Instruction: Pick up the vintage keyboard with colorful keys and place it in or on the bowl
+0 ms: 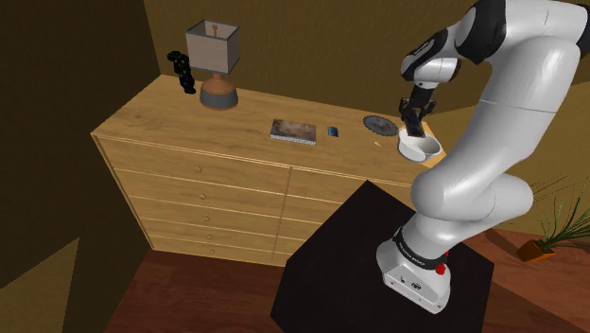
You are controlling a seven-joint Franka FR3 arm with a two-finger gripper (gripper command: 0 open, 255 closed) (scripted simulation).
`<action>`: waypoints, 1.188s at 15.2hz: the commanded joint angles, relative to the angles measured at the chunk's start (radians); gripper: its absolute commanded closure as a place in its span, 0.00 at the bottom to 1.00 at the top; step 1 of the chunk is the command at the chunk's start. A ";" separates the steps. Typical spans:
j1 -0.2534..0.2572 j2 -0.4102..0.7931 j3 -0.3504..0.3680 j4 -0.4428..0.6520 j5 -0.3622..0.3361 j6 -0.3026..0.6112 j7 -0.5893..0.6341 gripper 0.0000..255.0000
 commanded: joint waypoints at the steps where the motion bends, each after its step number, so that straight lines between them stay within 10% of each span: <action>1: -0.036 0.009 -0.010 0.020 0.013 -0.005 -0.054 1.00; 18: -0.131 0.156 0.003 0.039 0.086 0.126 -0.165 1.00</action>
